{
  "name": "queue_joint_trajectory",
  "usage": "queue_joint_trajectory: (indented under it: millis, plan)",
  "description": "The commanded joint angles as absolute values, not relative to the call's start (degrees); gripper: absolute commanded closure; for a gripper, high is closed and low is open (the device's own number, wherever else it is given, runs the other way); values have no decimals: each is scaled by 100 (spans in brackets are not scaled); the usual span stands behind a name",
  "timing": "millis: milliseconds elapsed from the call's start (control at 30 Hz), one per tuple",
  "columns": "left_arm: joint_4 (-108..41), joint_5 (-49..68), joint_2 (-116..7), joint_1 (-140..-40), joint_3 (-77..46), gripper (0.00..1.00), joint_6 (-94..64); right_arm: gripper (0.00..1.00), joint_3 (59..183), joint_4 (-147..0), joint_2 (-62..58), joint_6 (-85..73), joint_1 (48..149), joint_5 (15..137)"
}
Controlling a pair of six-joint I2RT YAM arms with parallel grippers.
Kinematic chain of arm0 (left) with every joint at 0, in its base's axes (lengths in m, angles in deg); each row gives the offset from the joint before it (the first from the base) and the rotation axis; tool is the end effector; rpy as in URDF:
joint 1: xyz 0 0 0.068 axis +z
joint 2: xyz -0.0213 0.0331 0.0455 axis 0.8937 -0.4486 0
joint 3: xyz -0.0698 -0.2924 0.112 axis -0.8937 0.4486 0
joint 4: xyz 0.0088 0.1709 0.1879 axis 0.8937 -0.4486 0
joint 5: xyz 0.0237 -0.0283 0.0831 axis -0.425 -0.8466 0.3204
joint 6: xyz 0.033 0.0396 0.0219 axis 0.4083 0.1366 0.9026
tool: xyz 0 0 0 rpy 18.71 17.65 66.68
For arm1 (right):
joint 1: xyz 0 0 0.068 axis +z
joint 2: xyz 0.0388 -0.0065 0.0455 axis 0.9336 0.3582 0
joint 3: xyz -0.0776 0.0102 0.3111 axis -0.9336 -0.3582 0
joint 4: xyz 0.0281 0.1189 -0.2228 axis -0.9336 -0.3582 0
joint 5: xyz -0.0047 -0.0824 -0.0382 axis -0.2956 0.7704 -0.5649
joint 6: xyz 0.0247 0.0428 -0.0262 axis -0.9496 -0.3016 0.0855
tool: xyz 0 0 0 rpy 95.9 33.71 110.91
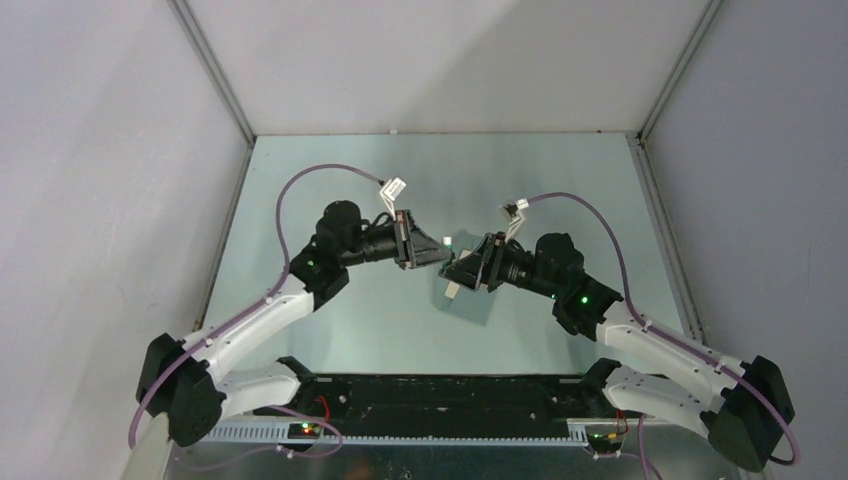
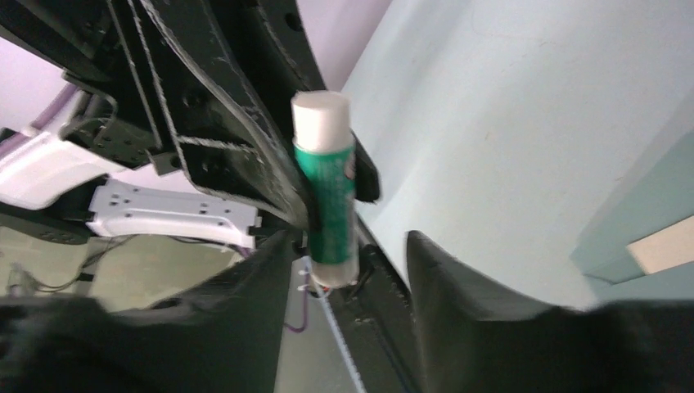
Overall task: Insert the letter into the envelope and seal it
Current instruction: Unscrew the solid glue.
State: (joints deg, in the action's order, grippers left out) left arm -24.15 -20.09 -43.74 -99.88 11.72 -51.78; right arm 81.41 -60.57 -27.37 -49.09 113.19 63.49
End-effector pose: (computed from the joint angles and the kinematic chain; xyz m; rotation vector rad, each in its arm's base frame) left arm 0.1732 -0.1578 0.3591 0.3634 1.9567 -1.5960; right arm 0.1315 0.1467 0.3346 -0.2119 1.9319 1.4704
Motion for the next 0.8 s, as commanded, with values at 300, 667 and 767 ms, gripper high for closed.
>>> queue_joint_trajectory:
  millis: [300,667,767]
  plan:
    - [-2625,-1007,-3696,-9594,878,100,-5263,30,8166,-6701,-3618,-4734,11255,6882]
    - [-1640,-1274,-3499,-9512,1111,100,-6169,39,8103,-5030,-3210,-4837,11736,6983]
    - [-1074,-1599,-3576,-9476,1242,100,-6593,38,7969,-4244,-2926,-5179,11710,6576]
